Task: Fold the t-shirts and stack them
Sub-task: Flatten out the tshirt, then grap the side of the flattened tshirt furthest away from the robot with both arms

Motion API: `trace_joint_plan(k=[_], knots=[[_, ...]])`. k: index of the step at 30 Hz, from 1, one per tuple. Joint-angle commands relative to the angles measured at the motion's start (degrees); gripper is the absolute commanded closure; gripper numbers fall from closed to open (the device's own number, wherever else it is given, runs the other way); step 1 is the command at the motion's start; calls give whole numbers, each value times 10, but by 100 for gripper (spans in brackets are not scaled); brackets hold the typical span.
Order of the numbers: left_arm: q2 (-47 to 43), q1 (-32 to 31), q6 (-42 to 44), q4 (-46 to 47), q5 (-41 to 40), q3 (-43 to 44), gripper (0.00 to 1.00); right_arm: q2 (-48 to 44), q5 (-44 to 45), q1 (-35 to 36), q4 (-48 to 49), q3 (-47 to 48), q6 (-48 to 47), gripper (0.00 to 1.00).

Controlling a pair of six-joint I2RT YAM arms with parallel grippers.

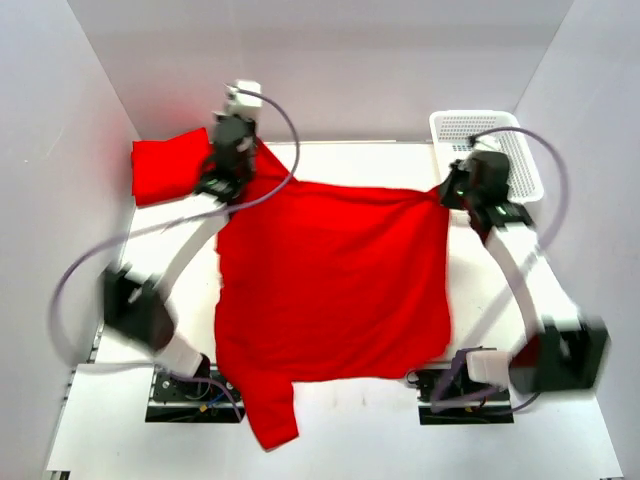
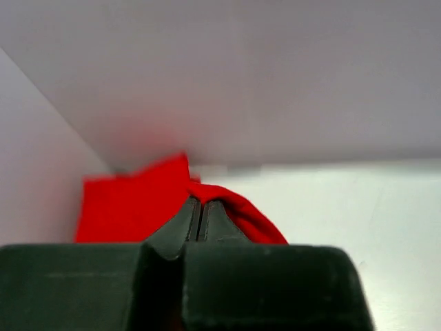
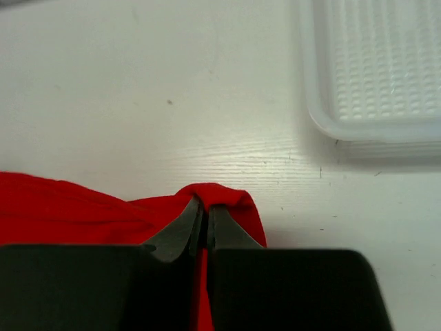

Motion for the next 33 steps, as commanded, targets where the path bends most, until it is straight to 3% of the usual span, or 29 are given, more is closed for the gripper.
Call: trace_joint_plan(k=[1, 2, 9, 17, 25, 33], knots=[[120, 25, -59, 42, -58, 2, 100, 81, 13, -2, 66, 31, -6, 100], [155, 36, -79, 30, -58, 18, 100, 155, 18, -3, 66, 43, -8, 100], [398, 75, -97, -27, -18, 196, 100, 384, 18, -3, 59, 212, -40, 100], [466, 106, -132, -26, 66, 263, 100, 552, 30, -3, 17, 409, -50, 100], [446, 118, -157, -83, 94, 285, 100, 606, 39, -3, 15, 504, -48, 100], [303, 118, -204, -144, 125, 136, 100, 588, 30, -2, 11, 488, -54, 100]])
